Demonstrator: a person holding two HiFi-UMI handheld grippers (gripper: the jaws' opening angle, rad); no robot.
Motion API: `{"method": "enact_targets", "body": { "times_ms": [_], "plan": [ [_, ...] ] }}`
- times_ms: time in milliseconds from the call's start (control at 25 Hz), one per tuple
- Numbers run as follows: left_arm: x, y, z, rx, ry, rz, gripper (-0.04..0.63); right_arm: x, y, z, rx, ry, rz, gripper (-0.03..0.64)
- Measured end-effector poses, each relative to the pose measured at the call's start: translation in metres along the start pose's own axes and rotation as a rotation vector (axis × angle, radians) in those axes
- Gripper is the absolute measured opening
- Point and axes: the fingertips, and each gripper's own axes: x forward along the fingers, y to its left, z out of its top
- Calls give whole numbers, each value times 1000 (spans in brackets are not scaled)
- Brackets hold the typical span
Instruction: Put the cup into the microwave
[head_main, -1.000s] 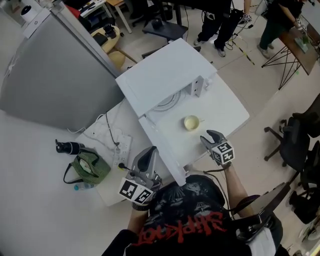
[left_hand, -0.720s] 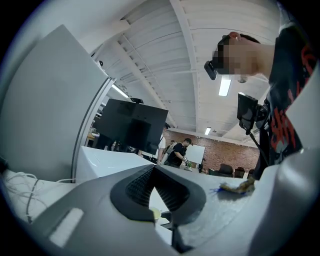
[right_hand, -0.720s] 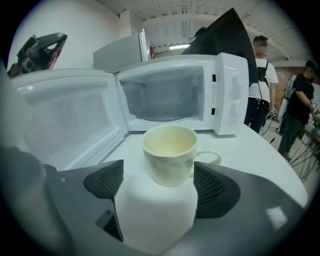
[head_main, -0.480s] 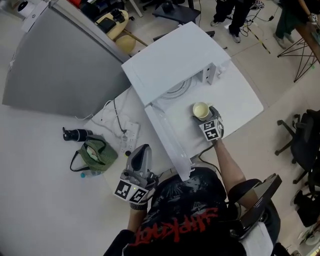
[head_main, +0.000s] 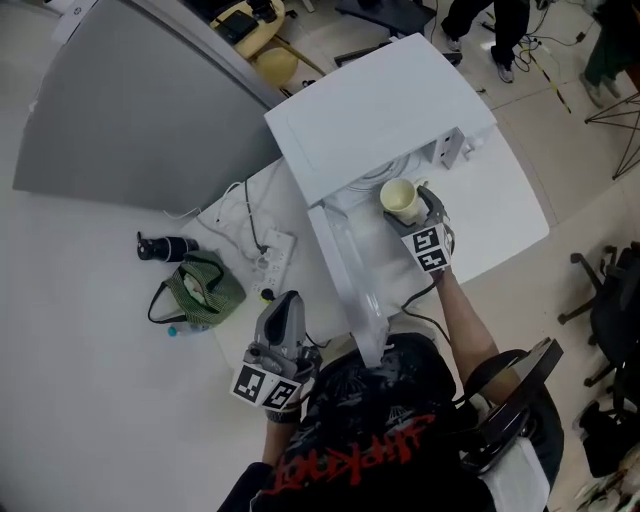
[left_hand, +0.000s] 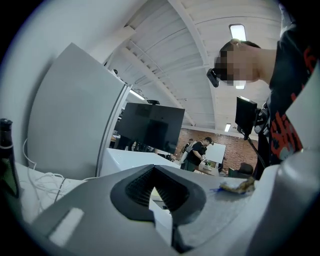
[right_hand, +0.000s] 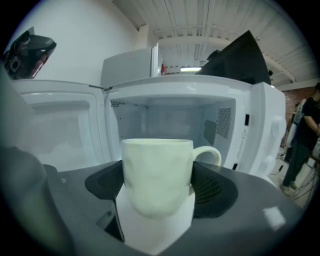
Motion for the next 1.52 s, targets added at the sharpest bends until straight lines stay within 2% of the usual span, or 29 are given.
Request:
{"method": "enact_targets", "body": {
  "times_ms": [80,200,440,640,880,1080,1120,1240,1280,1320,1440,1520],
  "plan": [
    [-3,4,-1,-3,-2,27,5,12,-1,27,-9,-50,14,420],
    [-6,8,-2,-5,-3,61,5,49,-6,44,-29,-56,27,420],
    [-11,8,1,-2,-7,117,5,108,-18,44,-30,-26,11,420],
    [-11,13,1,-2,-5,139,5,130,-28,39,26,-29,-5,422],
    [-3,6,0,-2,-7,105,5,124,-34,37,56,-4,-19,421],
    [-3,1,0,-6,-14,56,5,64,-36,40,167,-97,-48,405],
    [-4,0,0,-4,-16,45,5,46,-33,41,197,-114,-44,377],
    [-7,-6,0,1,-19,10,5,-18,-13,38,245,-134,-30,166],
    [-6,-9,0,2,-22,-10,5,-38,-7,38,216,-119,-40,62],
    [-4,-12,-1,3,-27,-36,5,-58,-2,38,156,-96,-60,2],
    [-2,-26,0,2,-45,-123,5,-113,22,61,-36,-64,-104,0],
    [-5,-38,0,3,-52,-180,5,-146,42,87,-99,-87,-116,0]
  ]
}}
